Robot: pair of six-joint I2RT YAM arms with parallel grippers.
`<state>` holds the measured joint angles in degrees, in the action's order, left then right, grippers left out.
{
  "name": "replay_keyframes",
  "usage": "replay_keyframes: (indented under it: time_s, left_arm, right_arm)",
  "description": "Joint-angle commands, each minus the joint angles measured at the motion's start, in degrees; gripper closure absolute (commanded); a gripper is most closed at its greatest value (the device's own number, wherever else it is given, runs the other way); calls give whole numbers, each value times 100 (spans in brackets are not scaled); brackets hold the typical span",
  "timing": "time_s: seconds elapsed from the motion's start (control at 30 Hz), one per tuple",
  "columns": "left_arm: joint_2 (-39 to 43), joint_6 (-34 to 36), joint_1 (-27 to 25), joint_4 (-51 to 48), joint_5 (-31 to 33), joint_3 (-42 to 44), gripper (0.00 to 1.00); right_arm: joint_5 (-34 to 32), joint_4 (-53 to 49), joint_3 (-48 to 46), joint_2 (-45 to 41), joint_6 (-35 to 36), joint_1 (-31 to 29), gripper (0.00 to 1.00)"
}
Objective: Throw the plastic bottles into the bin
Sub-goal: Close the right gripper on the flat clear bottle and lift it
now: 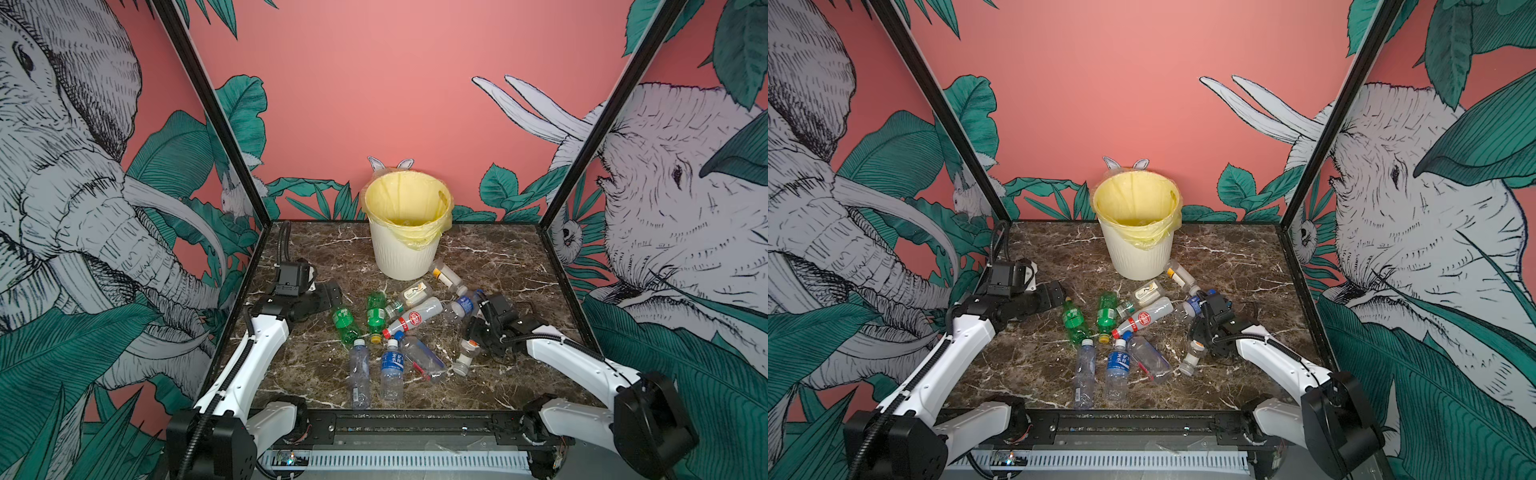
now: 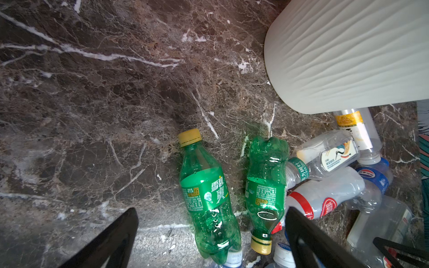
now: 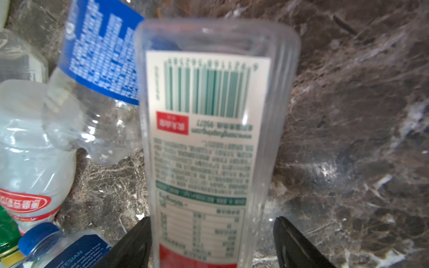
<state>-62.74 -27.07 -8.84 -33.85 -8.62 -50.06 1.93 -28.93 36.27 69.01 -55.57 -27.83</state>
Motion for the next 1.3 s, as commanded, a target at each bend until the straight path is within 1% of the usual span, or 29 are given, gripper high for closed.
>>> replay_keyframes:
  time_s: [0.0,0.13,0.27,0.33,0.4,0.53,0.8,0.87,0.93,1.07,1.27]
  left_arm:
    - [83,-53,33,86,-76,83,1]
    - [56,-160,32,161,-93,118,1]
    - [69,-375,32,441,-411,286,1]
    - [85,-416,36,459,-336,336,1]
    - [78,-478,32,416,-298,355,1]
    - [105,-502,33,467,-336,392,1]
    - [174,-532,32,467,-170,415,1]
    - [173,-609,34,444,-105,410,1]
    - [157,-824,56,482,-175,452,1]
    - [93,-1006,58,782,-311,535,1]
    - [127,-971,59,722,-193,529,1]
  right_arm:
    - [-157,81,176,132,-123,-42,21]
    - [-193,106,213,260,-112,-41,26]
    - [-253,18,253,317,-104,-40,31]
    - [-282,-2,227,289,-112,-39,34]
    - [-342,-40,240,255,-22,-40,41]
    - [-411,-217,284,159,19,-39,48]
    - [-456,-397,390,-144,135,-39,52]
    - [-401,-347,405,-217,258,-32,52]
    - [-332,-387,478,-241,365,-20,53]
    - [-320,-542,641,-279,542,36,53]
    - [-263,-944,904,-370,783,221,53]
